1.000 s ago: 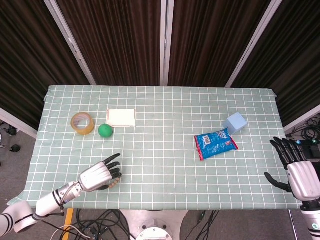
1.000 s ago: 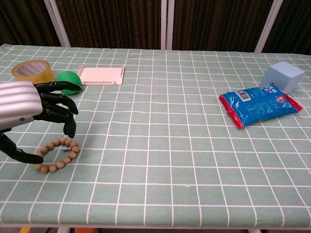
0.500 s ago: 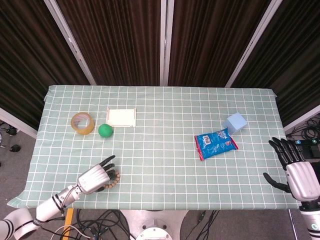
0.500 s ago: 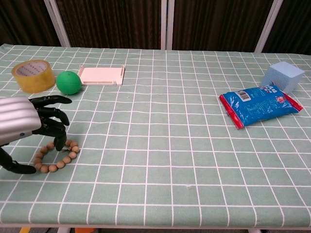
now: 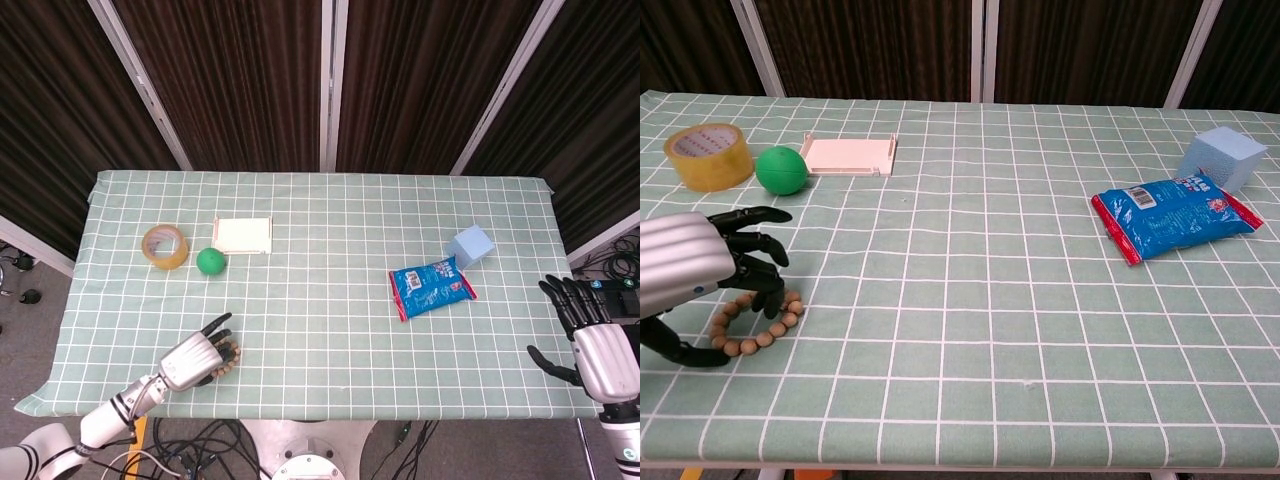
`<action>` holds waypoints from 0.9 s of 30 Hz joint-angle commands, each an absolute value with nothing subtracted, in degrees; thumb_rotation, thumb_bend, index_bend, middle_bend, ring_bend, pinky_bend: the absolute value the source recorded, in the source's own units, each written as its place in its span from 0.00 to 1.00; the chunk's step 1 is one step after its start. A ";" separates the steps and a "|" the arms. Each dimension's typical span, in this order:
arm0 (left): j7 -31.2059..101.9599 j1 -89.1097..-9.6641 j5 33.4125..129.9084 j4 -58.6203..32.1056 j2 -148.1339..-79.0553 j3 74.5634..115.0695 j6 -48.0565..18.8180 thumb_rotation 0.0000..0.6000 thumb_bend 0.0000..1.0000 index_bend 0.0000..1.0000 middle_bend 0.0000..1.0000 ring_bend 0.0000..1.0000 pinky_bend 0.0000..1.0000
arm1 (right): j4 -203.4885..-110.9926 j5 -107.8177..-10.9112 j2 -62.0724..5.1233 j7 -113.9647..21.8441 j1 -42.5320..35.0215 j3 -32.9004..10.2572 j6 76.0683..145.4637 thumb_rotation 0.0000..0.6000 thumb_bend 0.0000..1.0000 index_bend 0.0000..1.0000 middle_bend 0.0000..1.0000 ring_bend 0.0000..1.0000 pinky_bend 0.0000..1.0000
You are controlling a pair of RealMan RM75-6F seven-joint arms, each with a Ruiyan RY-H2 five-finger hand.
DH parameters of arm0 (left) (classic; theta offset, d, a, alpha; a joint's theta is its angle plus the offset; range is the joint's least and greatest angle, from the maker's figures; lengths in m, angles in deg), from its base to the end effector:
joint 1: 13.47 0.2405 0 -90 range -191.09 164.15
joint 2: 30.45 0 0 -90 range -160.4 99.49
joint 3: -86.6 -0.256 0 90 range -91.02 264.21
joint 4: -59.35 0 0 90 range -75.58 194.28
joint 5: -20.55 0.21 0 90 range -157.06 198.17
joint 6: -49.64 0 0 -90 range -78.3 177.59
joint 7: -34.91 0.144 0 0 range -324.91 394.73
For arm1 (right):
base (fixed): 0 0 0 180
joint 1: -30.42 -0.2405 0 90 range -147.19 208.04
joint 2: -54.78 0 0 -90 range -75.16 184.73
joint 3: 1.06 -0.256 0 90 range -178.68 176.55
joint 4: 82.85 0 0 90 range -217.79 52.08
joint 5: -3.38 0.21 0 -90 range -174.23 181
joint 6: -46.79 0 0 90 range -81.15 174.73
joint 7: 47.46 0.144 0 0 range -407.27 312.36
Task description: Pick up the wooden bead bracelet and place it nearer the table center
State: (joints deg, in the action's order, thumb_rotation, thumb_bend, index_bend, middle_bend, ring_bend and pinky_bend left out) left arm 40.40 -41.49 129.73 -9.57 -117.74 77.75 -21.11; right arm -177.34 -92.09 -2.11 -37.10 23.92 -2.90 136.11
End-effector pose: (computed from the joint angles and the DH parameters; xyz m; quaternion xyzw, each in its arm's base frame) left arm -0.2410 0.2273 -0.0177 -0.8647 -0.1780 -0.3582 0.3038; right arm -0.2823 -0.1831 0.1919 0.6222 -0.3572 0.4647 0.5190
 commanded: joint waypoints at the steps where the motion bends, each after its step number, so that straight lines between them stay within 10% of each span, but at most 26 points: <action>1: 40.17 -41.37 129.31 -8.91 -118.23 77.53 -21.03 1.00 0.11 0.47 0.50 0.24 0.06 | -177.30 -92.00 -2.18 -37.05 23.89 -2.95 136.02 1.00 0.15 0.00 0.05 0.00 0.00; 27: 32.64 -40.22 125.36 -1.51 -122.06 77.98 -24.65 1.00 0.41 0.53 0.53 0.26 0.08 | -178.45 -92.16 -1.72 -37.58 23.96 -2.82 135.73 1.00 0.15 0.00 0.05 0.00 0.00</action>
